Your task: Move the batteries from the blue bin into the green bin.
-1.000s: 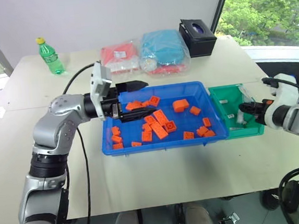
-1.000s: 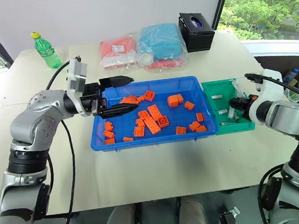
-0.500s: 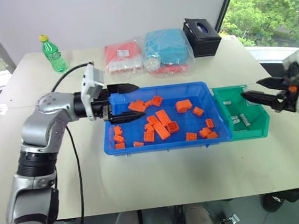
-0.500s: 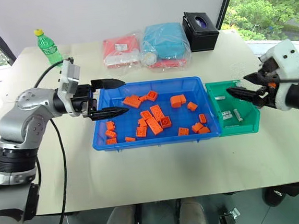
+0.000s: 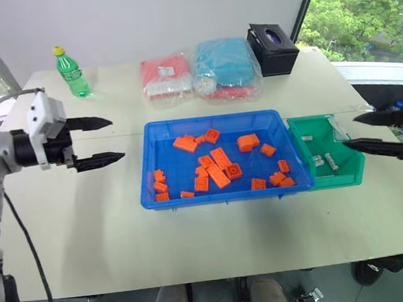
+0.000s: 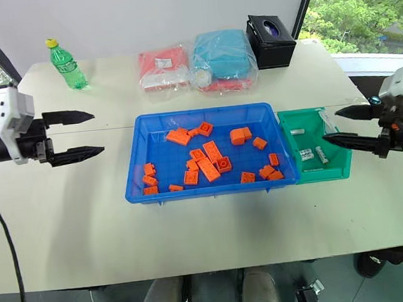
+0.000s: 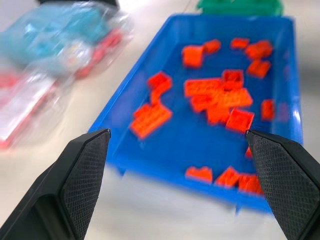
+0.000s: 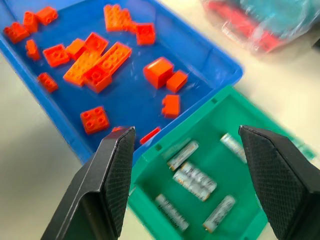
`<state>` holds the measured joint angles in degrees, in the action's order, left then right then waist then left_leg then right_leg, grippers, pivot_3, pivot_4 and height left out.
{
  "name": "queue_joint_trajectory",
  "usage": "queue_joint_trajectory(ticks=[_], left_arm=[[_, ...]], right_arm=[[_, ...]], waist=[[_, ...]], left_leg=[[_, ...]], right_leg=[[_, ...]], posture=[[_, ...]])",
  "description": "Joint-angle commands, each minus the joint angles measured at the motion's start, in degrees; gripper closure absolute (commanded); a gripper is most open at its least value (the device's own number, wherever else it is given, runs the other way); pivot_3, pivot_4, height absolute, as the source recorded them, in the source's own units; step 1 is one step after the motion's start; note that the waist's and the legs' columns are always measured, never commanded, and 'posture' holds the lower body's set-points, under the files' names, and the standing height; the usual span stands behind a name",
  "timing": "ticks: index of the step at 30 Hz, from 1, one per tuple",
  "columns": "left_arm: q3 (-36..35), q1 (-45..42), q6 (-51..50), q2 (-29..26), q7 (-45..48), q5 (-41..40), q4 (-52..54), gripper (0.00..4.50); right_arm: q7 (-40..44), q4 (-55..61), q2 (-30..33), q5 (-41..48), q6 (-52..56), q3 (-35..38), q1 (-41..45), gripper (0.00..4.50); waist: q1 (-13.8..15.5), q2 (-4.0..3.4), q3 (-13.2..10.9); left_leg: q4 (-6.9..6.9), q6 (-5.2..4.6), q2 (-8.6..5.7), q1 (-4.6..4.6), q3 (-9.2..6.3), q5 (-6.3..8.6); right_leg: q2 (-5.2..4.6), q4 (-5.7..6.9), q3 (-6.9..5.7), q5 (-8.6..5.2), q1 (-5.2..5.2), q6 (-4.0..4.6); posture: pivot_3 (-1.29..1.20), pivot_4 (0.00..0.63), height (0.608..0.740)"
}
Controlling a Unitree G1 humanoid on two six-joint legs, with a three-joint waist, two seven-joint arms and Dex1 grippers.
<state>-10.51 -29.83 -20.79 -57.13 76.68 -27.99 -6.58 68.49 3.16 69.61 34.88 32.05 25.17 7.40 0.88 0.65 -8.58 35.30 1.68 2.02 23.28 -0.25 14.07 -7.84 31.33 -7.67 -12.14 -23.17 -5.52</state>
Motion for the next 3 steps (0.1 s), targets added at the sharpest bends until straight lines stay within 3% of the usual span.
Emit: queue_joint_trajectory(ticks=[1,3], left_arm=[[-3.88,1.47,0.55,-1.67,-0.96,-0.86,3.03,0.0],[-4.56,2.82,0.86,-1.87,-1.08,-0.77,3.94,0.0]], right_arm=[[2.0,0.79,-0.84,0.91,0.06,-0.01,0.51,1.11],[2.17,0.94,-1.34,0.96,0.4,-0.51,1.03,1.11]], waist=[[-0.03,-0.02,-0.01],[-0.05,-0.05,-0.03]], left_leg=[[0.02,0.0,0.0,0.0,0.0,0.0],[0.06,0.01,0.0,-0.01,0.03,0.0]], right_leg=[[0.0,0.0,0.0,0.0,0.01,0.0],[-0.04,0.0,0.0,0.0,0.0,0.0]], posture=[[0.0,0.15,0.723],[0.0,0.15,0.723]])
